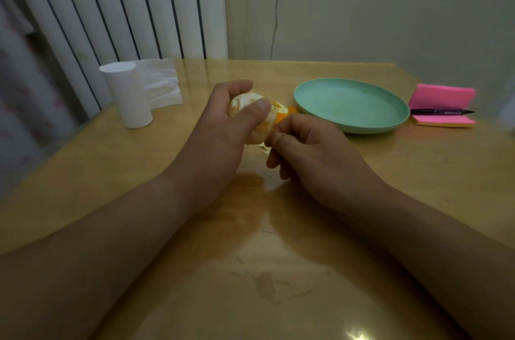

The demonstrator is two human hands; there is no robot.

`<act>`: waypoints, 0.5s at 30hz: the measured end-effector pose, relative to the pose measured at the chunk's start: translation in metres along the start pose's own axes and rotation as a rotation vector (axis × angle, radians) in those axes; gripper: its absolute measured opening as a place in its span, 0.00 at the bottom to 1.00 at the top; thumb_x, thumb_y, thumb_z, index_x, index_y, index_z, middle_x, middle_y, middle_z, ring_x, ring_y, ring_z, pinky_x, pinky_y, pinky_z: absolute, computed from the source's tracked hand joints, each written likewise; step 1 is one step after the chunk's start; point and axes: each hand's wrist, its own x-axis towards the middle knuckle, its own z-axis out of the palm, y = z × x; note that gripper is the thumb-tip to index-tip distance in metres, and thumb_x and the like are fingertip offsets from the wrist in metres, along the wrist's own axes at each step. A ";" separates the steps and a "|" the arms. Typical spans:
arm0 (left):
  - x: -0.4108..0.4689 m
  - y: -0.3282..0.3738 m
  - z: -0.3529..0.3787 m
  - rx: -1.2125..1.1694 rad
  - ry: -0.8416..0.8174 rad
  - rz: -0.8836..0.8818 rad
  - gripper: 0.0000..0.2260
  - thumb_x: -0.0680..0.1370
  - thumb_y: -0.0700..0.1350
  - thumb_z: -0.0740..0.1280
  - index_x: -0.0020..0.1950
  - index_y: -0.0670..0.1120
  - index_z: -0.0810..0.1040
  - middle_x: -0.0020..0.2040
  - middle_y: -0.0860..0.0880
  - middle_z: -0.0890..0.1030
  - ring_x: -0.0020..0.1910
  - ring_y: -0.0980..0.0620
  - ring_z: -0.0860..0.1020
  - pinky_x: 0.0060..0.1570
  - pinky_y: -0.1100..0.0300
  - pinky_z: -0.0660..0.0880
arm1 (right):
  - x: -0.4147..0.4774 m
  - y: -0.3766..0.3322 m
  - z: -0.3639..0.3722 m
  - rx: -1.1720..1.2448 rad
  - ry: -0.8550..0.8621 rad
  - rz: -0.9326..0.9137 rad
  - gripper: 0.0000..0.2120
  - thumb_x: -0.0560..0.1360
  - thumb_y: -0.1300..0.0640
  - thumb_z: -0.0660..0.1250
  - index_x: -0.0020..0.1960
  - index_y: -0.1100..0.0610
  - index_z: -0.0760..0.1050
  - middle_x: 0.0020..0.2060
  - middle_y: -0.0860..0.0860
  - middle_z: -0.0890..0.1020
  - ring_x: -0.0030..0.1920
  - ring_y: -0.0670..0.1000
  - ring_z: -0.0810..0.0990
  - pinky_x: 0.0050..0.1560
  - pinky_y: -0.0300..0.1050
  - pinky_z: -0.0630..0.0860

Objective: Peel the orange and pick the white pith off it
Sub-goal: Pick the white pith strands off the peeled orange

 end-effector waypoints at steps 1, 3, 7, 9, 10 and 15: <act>0.002 -0.001 -0.001 -0.116 0.002 -0.058 0.21 0.80 0.56 0.70 0.72 0.55 0.75 0.65 0.48 0.80 0.62 0.50 0.83 0.65 0.49 0.81 | 0.000 -0.001 0.000 0.009 0.000 0.001 0.08 0.85 0.51 0.64 0.52 0.51 0.81 0.40 0.46 0.86 0.35 0.43 0.82 0.33 0.37 0.76; 0.004 -0.002 -0.001 -0.315 -0.002 -0.122 0.18 0.83 0.51 0.69 0.71 0.49 0.77 0.65 0.43 0.81 0.62 0.47 0.84 0.65 0.47 0.81 | 0.001 -0.001 0.000 0.044 -0.001 0.008 0.07 0.85 0.52 0.65 0.52 0.51 0.81 0.40 0.47 0.86 0.34 0.44 0.82 0.34 0.39 0.78; 0.007 -0.005 -0.001 -0.437 0.004 -0.126 0.18 0.81 0.49 0.70 0.70 0.44 0.77 0.62 0.41 0.81 0.59 0.46 0.85 0.60 0.50 0.81 | 0.000 -0.002 -0.001 0.143 0.003 0.044 0.04 0.83 0.53 0.70 0.52 0.53 0.81 0.39 0.47 0.87 0.34 0.45 0.82 0.34 0.41 0.79; 0.007 -0.004 -0.002 -0.391 0.007 -0.107 0.21 0.78 0.51 0.70 0.71 0.46 0.78 0.64 0.41 0.81 0.60 0.47 0.85 0.58 0.54 0.80 | 0.000 -0.003 -0.001 0.202 -0.002 0.073 0.05 0.82 0.53 0.72 0.52 0.55 0.82 0.39 0.49 0.87 0.35 0.47 0.82 0.35 0.42 0.79; 0.007 -0.004 -0.002 -0.367 0.005 -0.098 0.22 0.78 0.52 0.70 0.71 0.47 0.78 0.64 0.42 0.81 0.60 0.48 0.85 0.57 0.55 0.80 | 0.000 -0.003 -0.001 0.231 -0.005 0.089 0.06 0.81 0.53 0.72 0.52 0.56 0.82 0.39 0.50 0.87 0.35 0.47 0.82 0.35 0.43 0.79; 0.004 -0.003 -0.003 -0.294 -0.041 -0.072 0.18 0.83 0.51 0.69 0.73 0.49 0.76 0.66 0.42 0.79 0.61 0.48 0.83 0.57 0.57 0.80 | 0.002 -0.001 -0.001 0.362 -0.029 0.171 0.08 0.83 0.53 0.71 0.51 0.57 0.83 0.41 0.53 0.88 0.35 0.49 0.81 0.35 0.43 0.77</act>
